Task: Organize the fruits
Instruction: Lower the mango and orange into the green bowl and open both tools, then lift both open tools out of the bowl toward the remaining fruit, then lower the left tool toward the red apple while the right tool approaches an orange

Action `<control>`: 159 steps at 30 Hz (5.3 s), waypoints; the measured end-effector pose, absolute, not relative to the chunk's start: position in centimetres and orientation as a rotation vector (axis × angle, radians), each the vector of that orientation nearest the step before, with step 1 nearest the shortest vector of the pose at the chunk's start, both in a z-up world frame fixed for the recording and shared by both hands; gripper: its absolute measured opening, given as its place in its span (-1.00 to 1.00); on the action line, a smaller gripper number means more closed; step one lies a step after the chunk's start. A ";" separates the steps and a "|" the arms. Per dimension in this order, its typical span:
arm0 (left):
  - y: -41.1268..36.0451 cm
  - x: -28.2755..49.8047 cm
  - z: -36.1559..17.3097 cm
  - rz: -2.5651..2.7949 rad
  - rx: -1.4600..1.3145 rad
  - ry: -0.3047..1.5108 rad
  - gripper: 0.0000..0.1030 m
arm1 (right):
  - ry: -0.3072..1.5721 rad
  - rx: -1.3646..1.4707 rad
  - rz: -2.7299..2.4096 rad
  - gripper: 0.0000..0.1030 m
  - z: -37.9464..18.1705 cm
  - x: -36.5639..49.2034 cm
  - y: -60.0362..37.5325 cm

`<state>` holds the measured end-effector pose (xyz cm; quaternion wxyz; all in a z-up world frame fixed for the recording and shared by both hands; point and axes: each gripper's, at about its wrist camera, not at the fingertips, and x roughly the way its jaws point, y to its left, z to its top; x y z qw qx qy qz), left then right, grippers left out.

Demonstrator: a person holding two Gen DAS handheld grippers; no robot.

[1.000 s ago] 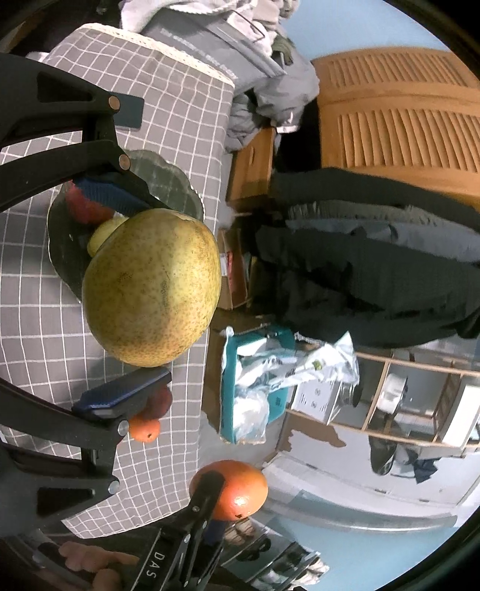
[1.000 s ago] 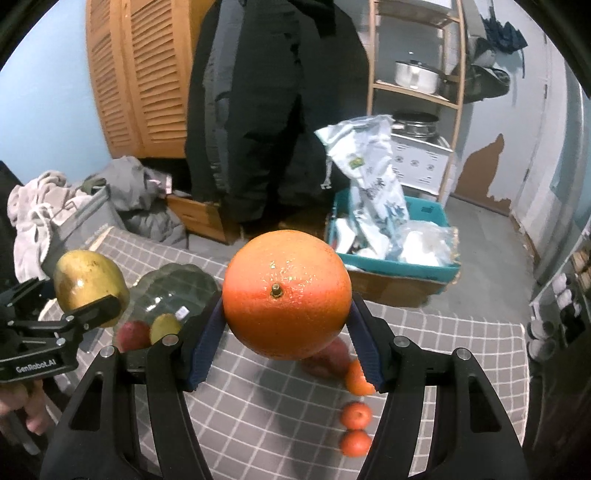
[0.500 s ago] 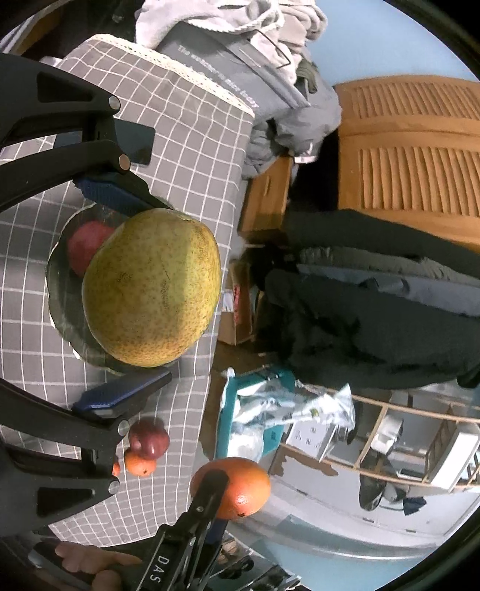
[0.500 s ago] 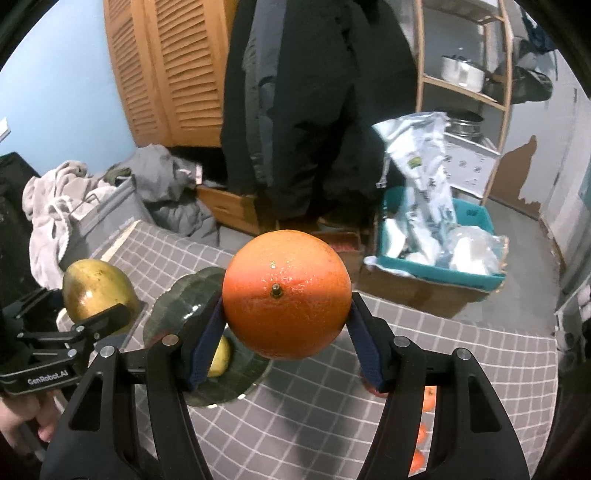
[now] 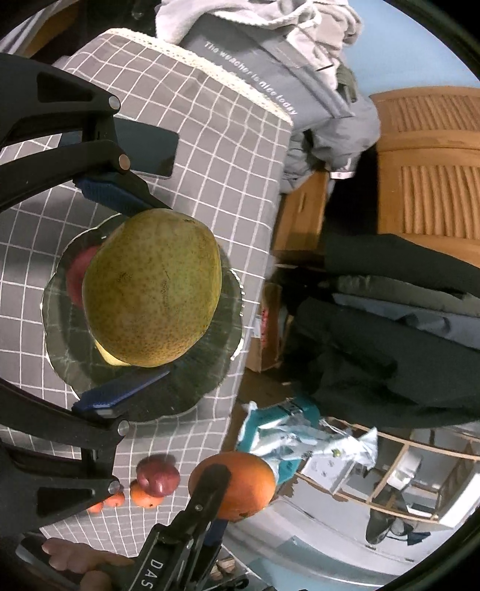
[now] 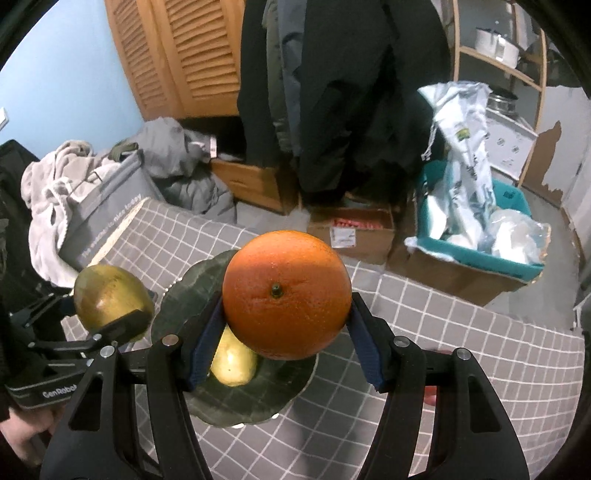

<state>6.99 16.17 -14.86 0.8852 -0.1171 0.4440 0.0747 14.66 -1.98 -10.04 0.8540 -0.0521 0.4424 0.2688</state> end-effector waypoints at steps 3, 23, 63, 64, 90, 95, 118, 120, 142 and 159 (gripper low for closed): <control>16.5 7.4 -16.0 0.159 -0.257 0.953 0.55 | 0.956 -0.111 0.573 0.26 -11.2 15.0 -1.2; 18.0 9.2 -21.3 0.178 -0.305 1.083 0.55 | 1.082 -0.124 0.605 0.26 -16.8 16.4 1.6; 18.4 9.5 -21.3 0.198 -0.305 1.095 0.66 | 1.168 -0.114 0.570 0.50 -19.9 17.5 2.1; 18.4 9.5 -21.2 0.198 -0.306 1.094 0.66 | 1.148 -0.115 0.573 0.54 -19.4 17.5 2.2; 15.5 8.5 -17.0 0.133 -0.314 1.012 0.68 | 1.015 -0.165 0.453 0.58 -13.2 16.2 -3.0; 14.1 8.3 -15.9 0.111 -0.302 0.994 0.69 | 0.997 -0.155 0.436 0.58 -12.0 15.6 -5.0; 6.7 6.9 -11.5 0.007 -0.176 0.915 0.95 | 0.909 -0.138 0.344 0.58 -7.7 12.2 -14.4; 5.9 6.8 -11.2 -0.007 -0.169 0.913 0.95 | 0.901 -0.139 0.331 0.60 -7.5 11.9 -15.3; -3.1 9.5 -13.8 -0.108 -0.032 1.007 0.96 | 0.959 -0.073 0.213 0.65 -10.4 11.6 -24.7; -6.4 12.8 -19.7 -0.120 -0.014 1.134 0.96 | 1.142 -0.059 0.230 0.65 -17.7 14.3 -26.1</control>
